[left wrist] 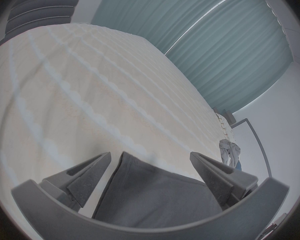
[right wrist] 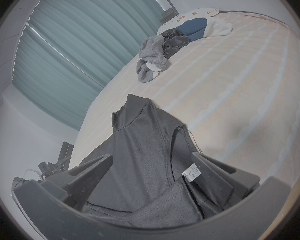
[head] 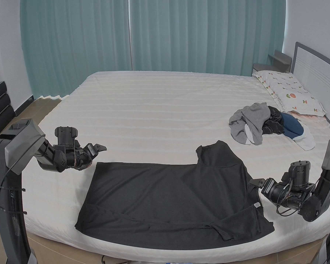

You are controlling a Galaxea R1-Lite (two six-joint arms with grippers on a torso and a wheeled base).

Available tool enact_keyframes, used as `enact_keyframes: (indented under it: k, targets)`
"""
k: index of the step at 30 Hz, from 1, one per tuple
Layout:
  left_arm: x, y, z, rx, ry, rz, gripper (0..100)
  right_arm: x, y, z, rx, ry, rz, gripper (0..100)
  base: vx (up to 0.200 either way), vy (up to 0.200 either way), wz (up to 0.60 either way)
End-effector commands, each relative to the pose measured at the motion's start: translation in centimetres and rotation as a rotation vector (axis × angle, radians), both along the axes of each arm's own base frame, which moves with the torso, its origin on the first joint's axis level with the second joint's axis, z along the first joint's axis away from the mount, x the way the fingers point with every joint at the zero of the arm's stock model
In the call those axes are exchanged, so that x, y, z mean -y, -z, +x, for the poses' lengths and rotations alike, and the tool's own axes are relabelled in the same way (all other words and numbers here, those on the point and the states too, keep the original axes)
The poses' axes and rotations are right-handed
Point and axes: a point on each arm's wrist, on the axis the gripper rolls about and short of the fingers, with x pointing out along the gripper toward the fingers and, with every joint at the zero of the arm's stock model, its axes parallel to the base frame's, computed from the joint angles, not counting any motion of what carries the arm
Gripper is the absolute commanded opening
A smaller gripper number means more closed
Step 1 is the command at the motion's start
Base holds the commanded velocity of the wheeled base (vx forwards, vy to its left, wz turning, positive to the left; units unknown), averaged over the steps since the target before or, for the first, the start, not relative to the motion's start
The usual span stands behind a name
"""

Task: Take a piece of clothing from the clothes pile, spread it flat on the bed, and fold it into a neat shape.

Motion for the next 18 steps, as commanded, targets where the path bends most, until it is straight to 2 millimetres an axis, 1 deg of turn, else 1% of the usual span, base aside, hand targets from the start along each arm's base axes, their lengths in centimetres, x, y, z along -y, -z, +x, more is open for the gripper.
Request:
enact_keyframes:
  k: [1, 8, 13, 14, 17, 18]
  targets:
    - [0.2, 2.8, 1.1, -0.029, 0.007, 0.001, 100, -0.1, 0.9, 0.2, -0.019, -0.001, -0.002, 100, 0.0, 0.0, 0.0]
    - [0.5, 2.9, 1.3, -0.022, 0.014, 0.001, 100, -0.1, 1.4, 0.4, -0.014, -0.004, -0.003, 100, 0.0, 0.0, 0.0]
    - [0.5, 3.1, 1.5, -0.021, 0.013, 0.002, 100, -0.3, 1.1, 0.4, 0.003, -0.008, 0.0, 100, 0.0, 0.0, 0.0]
    - [0.5, 3.1, 1.5, -0.02, 0.011, 0.001, 0, -0.3, 1.0, 0.5, 0.009, -0.01, 0.001, 100, 0.0, 0.0, 0.0]
    - [0.4, 3.0, 1.5, -0.018, 0.007, 0.003, 0, -0.3, 0.8, 0.7, 0.023, -0.01, 0.003, 100, 0.0, 0.0, 0.0]
    - [0.4, 3.0, 1.4, -0.019, -0.001, 0.007, 0, -0.4, 0.4, 1.2, 0.052, -0.008, 0.006, 100, 0.0, 0.0, 0.0]
